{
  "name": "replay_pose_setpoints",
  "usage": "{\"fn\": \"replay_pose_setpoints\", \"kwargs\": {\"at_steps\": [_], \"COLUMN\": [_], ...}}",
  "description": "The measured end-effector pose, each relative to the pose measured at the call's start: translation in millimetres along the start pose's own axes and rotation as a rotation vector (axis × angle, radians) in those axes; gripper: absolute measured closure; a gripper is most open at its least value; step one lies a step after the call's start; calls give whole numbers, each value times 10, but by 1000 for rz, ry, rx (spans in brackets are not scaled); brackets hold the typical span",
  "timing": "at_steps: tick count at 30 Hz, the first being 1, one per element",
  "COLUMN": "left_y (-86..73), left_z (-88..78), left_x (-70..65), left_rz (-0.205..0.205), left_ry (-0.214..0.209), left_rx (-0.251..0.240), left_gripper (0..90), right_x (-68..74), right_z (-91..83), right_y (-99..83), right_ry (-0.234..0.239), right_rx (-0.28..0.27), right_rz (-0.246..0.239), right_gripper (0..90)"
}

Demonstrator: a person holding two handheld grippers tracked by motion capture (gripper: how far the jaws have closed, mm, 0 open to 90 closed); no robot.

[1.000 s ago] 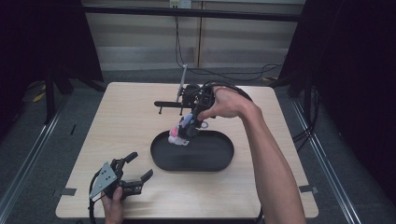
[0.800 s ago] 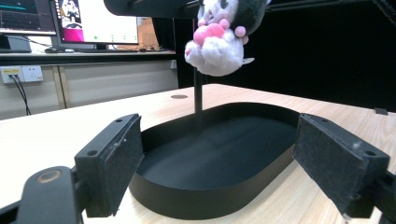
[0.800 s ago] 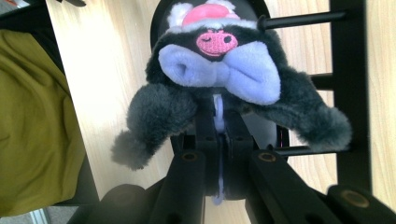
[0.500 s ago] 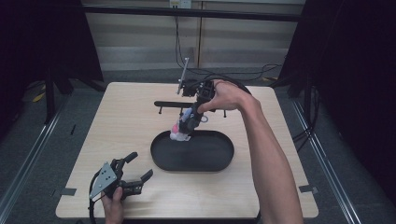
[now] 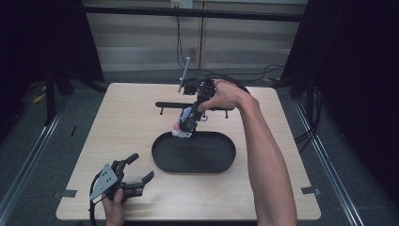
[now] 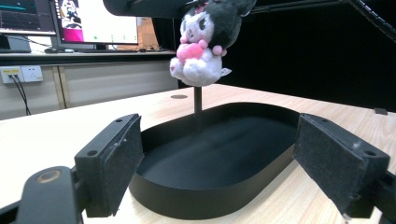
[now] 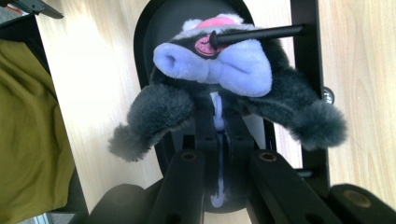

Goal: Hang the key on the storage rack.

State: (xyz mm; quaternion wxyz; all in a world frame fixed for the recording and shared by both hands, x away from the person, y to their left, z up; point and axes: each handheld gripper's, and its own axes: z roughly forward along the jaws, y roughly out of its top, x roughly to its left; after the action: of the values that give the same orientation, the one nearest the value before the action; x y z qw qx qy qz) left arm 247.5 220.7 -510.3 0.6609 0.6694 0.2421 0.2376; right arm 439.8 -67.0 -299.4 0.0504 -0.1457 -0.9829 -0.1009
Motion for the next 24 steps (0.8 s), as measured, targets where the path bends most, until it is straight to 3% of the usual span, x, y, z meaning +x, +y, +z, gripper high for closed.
{"fn": "replay_pose_setpoints", "kwargs": {"at_steps": [9,14,24], "left_y": [1,2,2], "left_z": [-1,0,-3], "left_x": [2,0,4], "left_rz": [4,-1,5], "left_ry": [-1,-3,-4], "left_rx": [1,2,6], "left_gripper": [155,155,155], "right_x": [-44,-64,-112], "right_z": [41,40,65], "right_y": [-18,-58,-61], "right_ry": [-20,-50,-33], "right_rx": [23,-11,-13], "right_rz": [-4,1,9], "right_gripper": [856,846,845]}}
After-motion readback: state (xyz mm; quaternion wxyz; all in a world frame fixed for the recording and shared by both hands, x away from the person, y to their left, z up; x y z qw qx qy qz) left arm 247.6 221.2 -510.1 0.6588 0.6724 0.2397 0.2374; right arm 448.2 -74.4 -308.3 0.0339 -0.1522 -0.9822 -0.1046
